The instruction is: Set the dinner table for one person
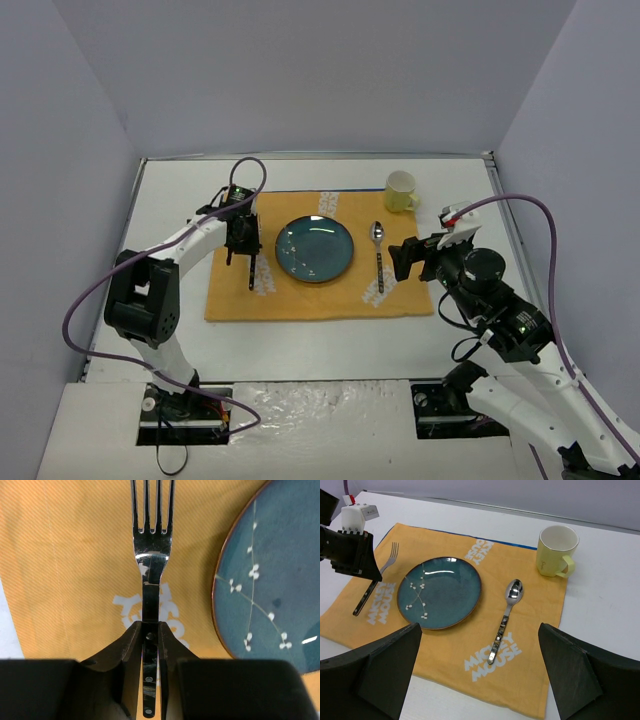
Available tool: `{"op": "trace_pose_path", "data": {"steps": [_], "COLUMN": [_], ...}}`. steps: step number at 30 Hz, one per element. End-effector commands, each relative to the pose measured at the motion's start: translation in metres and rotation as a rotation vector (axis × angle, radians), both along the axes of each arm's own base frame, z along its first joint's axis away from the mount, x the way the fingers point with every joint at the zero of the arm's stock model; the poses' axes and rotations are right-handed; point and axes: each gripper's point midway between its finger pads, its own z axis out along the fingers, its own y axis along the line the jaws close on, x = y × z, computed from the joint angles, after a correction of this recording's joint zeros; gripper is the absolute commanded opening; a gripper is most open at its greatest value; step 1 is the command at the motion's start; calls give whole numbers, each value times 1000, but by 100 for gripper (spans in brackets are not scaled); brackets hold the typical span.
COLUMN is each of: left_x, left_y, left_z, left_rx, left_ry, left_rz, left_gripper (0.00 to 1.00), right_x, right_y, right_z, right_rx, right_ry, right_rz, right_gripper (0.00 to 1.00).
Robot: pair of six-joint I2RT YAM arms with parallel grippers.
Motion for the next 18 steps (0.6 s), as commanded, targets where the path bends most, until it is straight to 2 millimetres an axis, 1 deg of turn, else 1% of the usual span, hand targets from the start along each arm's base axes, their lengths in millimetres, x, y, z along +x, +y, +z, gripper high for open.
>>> {"op": "trace_pose_path", "data": {"steps": [1, 10, 18], "left_x": [28, 30, 32], "left_y": [-2, 2, 1], "left_z": [23, -2, -14], "left_rx": [-21, 28, 33], "left_ry": [-143, -125, -114], "left_rz": [69, 19, 8], "left_gripper": [0, 0, 0], "right_x": [5, 7, 9], "right_y": [2, 3, 6], "right_z": [17, 18, 16], "right_rx": [40, 34, 30], "right_ry": [-58, -56, -48], "right_rz": [-1, -5, 1], "right_gripper": [100, 100, 100]}}
